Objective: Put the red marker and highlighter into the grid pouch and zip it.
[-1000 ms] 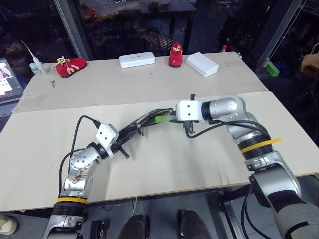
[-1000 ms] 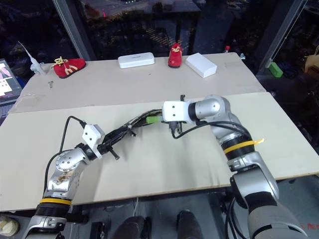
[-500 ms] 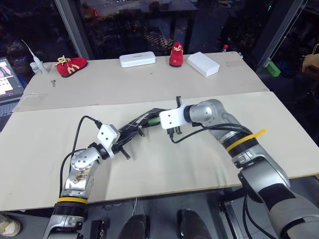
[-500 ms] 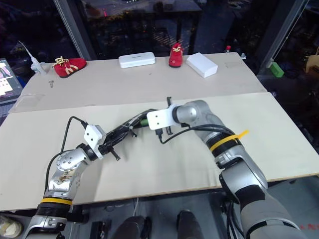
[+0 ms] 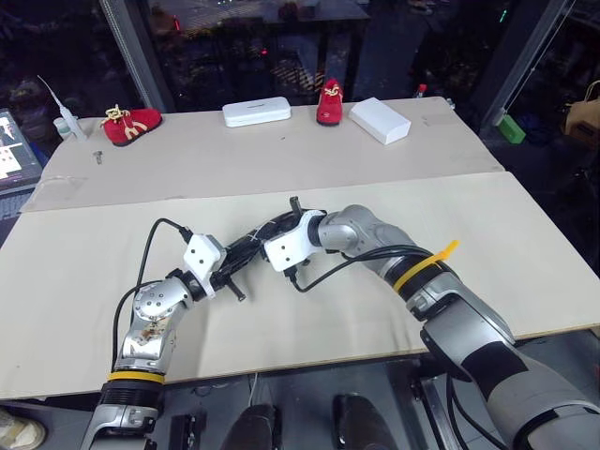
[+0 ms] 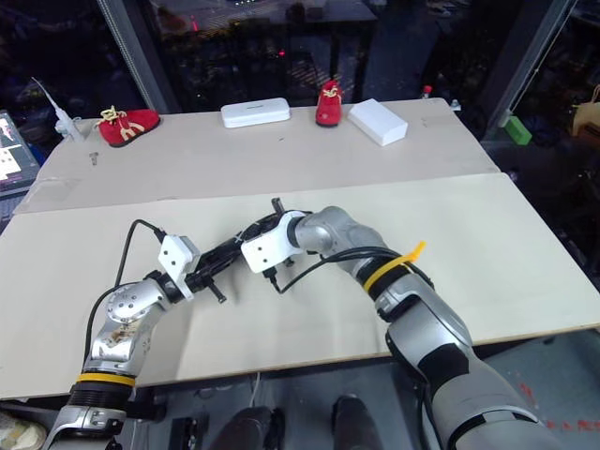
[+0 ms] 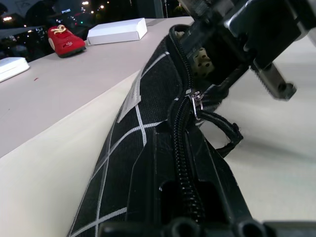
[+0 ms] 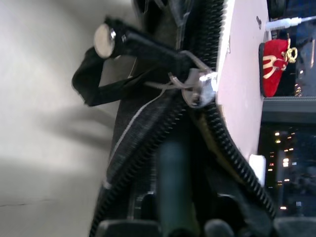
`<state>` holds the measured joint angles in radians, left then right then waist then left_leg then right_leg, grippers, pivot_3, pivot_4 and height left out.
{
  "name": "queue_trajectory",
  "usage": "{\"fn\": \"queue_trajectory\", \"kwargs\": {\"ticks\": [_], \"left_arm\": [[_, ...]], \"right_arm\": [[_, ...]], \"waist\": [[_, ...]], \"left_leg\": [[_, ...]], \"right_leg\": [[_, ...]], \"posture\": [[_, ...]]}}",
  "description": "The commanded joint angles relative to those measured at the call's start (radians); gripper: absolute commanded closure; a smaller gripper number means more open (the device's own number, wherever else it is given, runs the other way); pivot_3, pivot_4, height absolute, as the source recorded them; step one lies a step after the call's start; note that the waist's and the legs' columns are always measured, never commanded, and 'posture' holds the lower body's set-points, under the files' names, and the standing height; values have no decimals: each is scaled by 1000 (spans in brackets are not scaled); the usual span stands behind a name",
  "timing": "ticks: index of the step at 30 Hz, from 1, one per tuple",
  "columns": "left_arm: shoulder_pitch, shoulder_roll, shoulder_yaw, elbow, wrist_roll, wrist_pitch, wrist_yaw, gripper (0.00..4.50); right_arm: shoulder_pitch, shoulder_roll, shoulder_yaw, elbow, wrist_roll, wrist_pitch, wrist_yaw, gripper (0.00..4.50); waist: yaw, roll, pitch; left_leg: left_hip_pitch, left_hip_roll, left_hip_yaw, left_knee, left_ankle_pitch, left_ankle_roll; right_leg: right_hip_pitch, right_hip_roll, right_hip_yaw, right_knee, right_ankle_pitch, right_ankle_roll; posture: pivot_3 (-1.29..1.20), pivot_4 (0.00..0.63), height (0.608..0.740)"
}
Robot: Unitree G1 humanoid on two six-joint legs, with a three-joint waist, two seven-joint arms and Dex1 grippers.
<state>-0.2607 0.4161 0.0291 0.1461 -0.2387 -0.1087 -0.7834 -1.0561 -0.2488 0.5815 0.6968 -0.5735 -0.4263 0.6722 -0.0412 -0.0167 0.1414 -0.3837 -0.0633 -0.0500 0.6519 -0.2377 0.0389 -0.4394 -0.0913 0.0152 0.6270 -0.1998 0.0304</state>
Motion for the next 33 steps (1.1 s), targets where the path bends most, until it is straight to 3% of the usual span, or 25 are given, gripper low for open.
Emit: {"fn": "queue_trajectory", "kwargs": {"ticks": [1, 6, 9, 11, 14, 20, 25, 33], "left_arm": [[-8, -1, 12, -26, -14, -4, 7, 4500], [-9, -3, 9, -24, -14, -5, 9, 4500], [-8, -6, 7, -22, -13, -6, 11, 4500], [-7, -9, 6, -21, -12, -8, 12, 4500], [-7, -11, 7, -20, -11, -9, 14, 4500], [0, -10, 13, -21, -13, -10, 15, 4500], [-8, -12, 8, -18, -12, -9, 13, 4500], [-21, -13, 4, -11, -12, -7, 6, 4500]], "right_arm": [[-13, -26, -103, -34, 131, 32, 66, 1910], [-2, -98, -248, -93, 363, 89, 229, 1910], [52, -164, -341, -219, 579, 264, 438, 1910], [105, -216, -380, -336, 725, 476, 575, 1910], [198, -299, -397, -437, 813, 610, 684, 1910], [316, -230, -352, -521, 779, 790, 514, 1910], [328, -12, -280, -502, 699, 903, 254, 1910], [262, 138, -238, -441, 665, 910, 163, 1910]], "waist": [[-1, 0, 0], [-1, 0, 0], [2, 0, 0], [6, 0, 0], [15, 0, 0], [9, 0, 0], [4, 0, 0], [24, 0, 0]], "left_leg": [[0, 0, 0, 0, 0, 0], [0, 0, 0, 0, 0, 0], [0, 0, 0, 0, 0, 1], [-1, 1, 0, 0, -1, 1], [-1, 2, 0, 0, -1, 2], [1, 4, 2, 1, -1, 2], [0, 4, 2, 1, -1, 1], [-1, 1, 1, 2, -1, 1]], "right_leg": [[0, 0, 0, 0, 0, 0], [0, 0, 0, -1, 0, 0], [0, 0, 0, -1, 0, 0], [1, 0, -1, -2, 0, 0], [2, -1, -1, -2, 0, 0], [2, -1, 1, -2, 1, -1], [1, 0, 0, -1, 1, -1], [0, -1, -1, -1, 1, -1]], "posture": [[0, 150, 740], [0, 150, 740], [0, 150, 740], [0, 150, 740], [0, 150, 740], [0, 150, 740], [0, 150, 740], [0, 150, 740]]}}
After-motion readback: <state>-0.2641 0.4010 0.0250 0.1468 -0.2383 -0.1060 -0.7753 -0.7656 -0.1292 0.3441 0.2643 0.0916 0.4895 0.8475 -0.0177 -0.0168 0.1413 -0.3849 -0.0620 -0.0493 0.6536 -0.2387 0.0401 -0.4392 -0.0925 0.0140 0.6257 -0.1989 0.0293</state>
